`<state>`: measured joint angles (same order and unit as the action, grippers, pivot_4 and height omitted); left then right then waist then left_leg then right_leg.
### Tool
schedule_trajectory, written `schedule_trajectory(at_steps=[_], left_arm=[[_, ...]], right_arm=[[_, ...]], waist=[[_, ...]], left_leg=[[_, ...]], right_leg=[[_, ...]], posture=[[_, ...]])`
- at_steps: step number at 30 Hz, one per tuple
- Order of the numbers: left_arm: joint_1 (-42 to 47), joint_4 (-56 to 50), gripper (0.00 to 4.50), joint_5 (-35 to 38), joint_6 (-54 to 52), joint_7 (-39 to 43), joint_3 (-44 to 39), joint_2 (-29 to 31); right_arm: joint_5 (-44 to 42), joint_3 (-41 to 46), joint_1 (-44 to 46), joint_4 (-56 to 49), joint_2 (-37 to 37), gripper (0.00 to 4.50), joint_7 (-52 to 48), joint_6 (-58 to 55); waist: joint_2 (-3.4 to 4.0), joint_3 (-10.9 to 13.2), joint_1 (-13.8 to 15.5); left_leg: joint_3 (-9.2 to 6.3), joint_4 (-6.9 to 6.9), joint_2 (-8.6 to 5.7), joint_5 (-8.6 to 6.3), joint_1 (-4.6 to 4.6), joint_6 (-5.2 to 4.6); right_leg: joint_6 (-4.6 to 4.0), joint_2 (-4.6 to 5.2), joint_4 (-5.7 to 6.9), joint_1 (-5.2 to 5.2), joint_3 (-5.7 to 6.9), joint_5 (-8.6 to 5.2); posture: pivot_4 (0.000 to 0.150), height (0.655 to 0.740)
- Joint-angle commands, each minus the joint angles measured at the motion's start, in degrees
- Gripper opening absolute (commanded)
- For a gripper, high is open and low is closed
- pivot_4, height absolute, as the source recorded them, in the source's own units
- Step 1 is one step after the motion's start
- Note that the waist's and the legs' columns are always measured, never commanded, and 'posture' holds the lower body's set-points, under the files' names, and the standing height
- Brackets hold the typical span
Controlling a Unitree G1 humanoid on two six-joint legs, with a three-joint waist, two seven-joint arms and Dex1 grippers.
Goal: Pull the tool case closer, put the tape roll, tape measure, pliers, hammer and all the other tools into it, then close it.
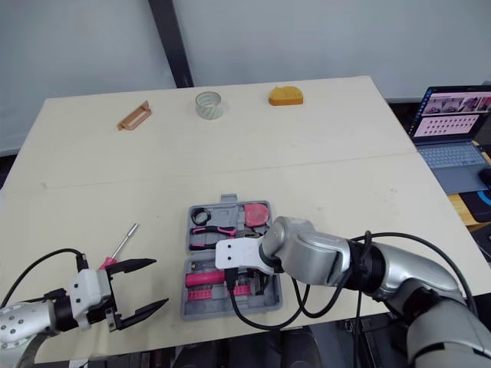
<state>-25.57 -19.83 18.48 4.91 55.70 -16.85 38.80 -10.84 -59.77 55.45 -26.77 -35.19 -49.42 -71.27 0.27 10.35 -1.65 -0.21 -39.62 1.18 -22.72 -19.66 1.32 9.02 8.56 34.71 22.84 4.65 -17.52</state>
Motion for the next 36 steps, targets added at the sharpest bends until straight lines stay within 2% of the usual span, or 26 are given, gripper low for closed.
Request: schedule_trajectory(at_steps=[1, 6, 7, 8, 14, 15, 19, 25, 28, 34, 35, 36], left_arm=[[-0.52, -0.62, 4.5, 0.07, 0.7, -0.15, 0.32, -0.03], [-0.7, -0.48, 4.5, 0.04, 0.82, -0.19, 0.41, -0.09], [-0.67, -0.45, 4.5, 0.03, 0.83, -0.22, 0.45, -0.12], [-0.6, -0.44, 4.5, 0.0, 0.81, -0.28, 0.54, -0.16], [-0.31, -0.15, 4.5, -0.06, 0.97, -0.53, 1.08, -0.24], [-0.24, -0.08, 4.5, -0.05, 1.0, -0.59, 1.17, -0.22], [-0.12, 0.08, 4.5, -0.01, 1.1, -0.71, 1.3, -0.14], [0.37, 0.11, 4.5, 0.03, 0.99, -0.85, 1.57, -0.11], [1.07, 0.44, 4.5, -0.01, 0.95, -0.87, 1.76, -0.05], [2.71, 1.04, 4.5, -0.23, 0.75, -1.14, 2.27, -0.09], [2.95, 1.21, 4.5, -0.26, 0.75, -1.15, 2.35, -0.11], [3.19, 1.3, 4.5, -0.32, 0.72, -1.19, 2.45, -0.12]], right_arm=[[0.39, 1.21, -0.34, -0.7, 0.33, 0.06, 0.38, 0.67], [0.08, 2.28, -0.29, -1.54, -0.07, 0.06, 0.22, 0.57], [0.04, 2.46, -0.29, -1.65, -0.18, 0.93, 0.16, 0.6], [0.03, 2.67, -0.32, -1.7, -0.26, 1.16, 0.17, 0.64], [-0.35, 3.64, -0.34, -2.69, -0.98, 4.27, -0.33, 0.53], [-0.58, 3.9, -0.34, -3.05, -1.22, 4.42, -0.53, 0.56], [-2.61, 7.67, -1.71, -3.93, -0.99, 4.42, -0.95, 1.35], [-3.87, 20.66, -12.06, -1.43, 3.27, 4.42, 2.01, 14.31], [-4.18, 25.29, -17.99, 0.71, 4.41, 3.53, 1.3, 22.4], [-5.62, 28.68, -27.15, 5.88, 6.81, 0.4, -1.91, 34.38], [-6.41, 29.31, -28.63, 7.25, 7.99, 0.04, -1.9, 35.14], [-6.29, 29.42, -29.83, 8.63, 8.76, 0.04, -1.79, 36.27]], waist=[[0.0, 0.0, 0.0], [0.0, 0.0, 0.0], [0.0, 0.0, 0.0], [0.0, 0.0, 0.0], [0.0, 0.0, 0.01], [0.0, 0.0, 0.01], [0.0, 0.0, 0.03], [-0.05, -0.03, 0.08], [-0.06, -0.03, 0.14], [-0.08, -0.05, 0.07], [-0.09, -0.05, 0.06], [-0.09, -0.05, 0.04]], left_leg=[[0.0, 0.0, 0.0, 0.0, 0.0, 0.0], [0.0, 0.0, 0.0, 0.0, 0.0, 0.0], [0.0, 0.0, 0.0, 0.0, 0.0, 0.0], [0.0, 0.0, 0.0, 0.0, 0.0, 0.0], [0.0, 0.0, 0.0, 0.0, -0.01, 0.0], [0.0, 0.0, 0.0, 0.0, 0.0, 0.0], [0.0, 0.0, 0.0, 0.0, -0.01, 0.0], [0.02, 0.03, 0.0, 0.0, 0.0, 0.0], [0.03, 0.02, -0.01, 0.0, 0.0, 0.0], [0.06, 0.03, 0.0, 0.0, 0.06, 0.0], [0.06, 0.04, 0.0, 0.0, 0.07, 0.0], [0.08, 0.07, 0.0, 0.0, 0.11, 0.0]], right_leg=[[0.0, 0.0, 0.0, 0.0, 0.0, 0.0], [0.0, 0.0, 0.0, 0.0, 0.0, 0.0], [0.0, 0.0, 0.0, 0.0, 0.0, 0.0], [0.0, 0.0, 0.0, 0.0, 0.0, 0.0], [0.0, 0.0, -0.01, 0.0, 0.0, 0.0], [0.0, 0.0, 0.0, 0.0, 0.0, 0.0], [0.0, 0.0, -0.01, 0.0, 0.0, 0.0], [0.0, 0.0, -0.01, 0.0, 0.01, 0.0], [0.01, 0.0, -0.02, -0.02, 0.01, 0.0], [0.01, 0.0, 0.01, -0.04, 0.02, 0.0], [0.01, 0.0, 0.01, -0.04, 0.02, 0.0], [0.01, 0.0, 0.01, -0.04, 0.02, 0.0]], posture=[[0.15, 0.74], [0.15, 0.74], [0.15, 0.74], [0.15, 0.74], [0.15, 0.74], [0.15, 0.74], [0.15, 0.74], [0.15, 0.74], [0.15, 0.74], [0.15, 0.74], [0.15, 0.74], [0.15, 0.74]])
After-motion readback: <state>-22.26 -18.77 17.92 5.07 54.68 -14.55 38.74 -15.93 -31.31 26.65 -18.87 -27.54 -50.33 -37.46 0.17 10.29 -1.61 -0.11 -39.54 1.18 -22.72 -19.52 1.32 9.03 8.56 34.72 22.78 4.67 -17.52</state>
